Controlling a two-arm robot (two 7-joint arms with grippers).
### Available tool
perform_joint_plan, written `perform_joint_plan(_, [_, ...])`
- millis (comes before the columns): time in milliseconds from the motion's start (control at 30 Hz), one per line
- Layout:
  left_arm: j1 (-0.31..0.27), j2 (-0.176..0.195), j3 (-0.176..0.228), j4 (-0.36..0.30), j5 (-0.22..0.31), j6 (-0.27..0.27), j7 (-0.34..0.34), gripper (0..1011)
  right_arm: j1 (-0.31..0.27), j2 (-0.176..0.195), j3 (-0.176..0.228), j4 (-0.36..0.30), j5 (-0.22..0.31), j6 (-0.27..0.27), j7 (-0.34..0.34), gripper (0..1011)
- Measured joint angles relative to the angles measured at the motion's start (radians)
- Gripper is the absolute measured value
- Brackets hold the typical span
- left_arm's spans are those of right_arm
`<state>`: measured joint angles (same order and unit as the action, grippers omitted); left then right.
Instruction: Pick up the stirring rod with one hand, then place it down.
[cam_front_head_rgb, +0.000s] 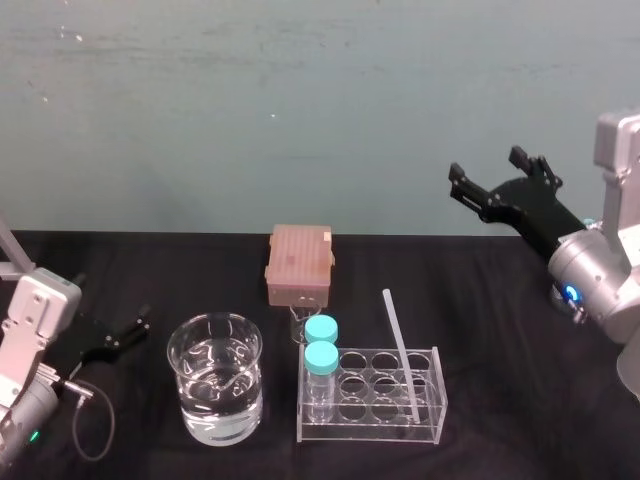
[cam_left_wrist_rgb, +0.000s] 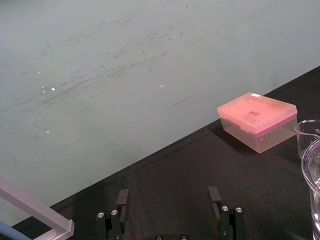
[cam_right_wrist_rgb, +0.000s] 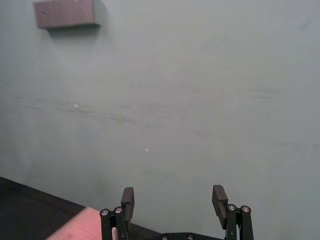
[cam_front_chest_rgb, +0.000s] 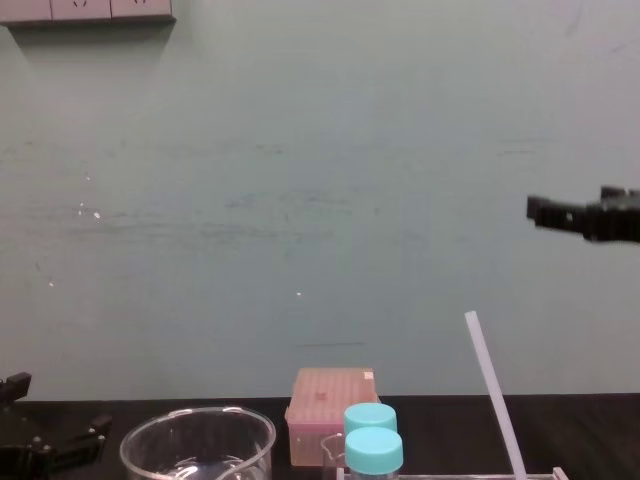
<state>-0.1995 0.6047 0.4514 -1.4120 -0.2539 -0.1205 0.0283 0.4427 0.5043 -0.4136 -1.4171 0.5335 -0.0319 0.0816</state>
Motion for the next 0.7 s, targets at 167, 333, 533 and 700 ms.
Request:
perform_joint_plan(167, [0.0, 0.0, 0.0, 0.0, 0.0, 0.0, 0.0, 1005, -0.029, -0.026, 0.003, 0.033, -0.034, -0.013, -0.048, 1003])
perform_joint_plan(333, [0.0, 0.0, 0.0, 0.0, 0.0, 0.0, 0.0, 1005, -0.044, -0.041, 0.012, 0.052, -0.046, -0.016, -0.063, 1003])
perform_joint_plan(533, [0.0, 0.0, 0.0, 0.0, 0.0, 0.0, 0.0, 1005, -0.05, -0.047, 0.022, 0.052, -0.046, 0.004, -0.064, 1003])
perform_joint_plan(700, [0.0, 0.0, 0.0, 0.0, 0.0, 0.0, 0.0, 1005, -0.05, -0.046, 0.021, 0.052, -0.046, 0.003, -0.063, 1003])
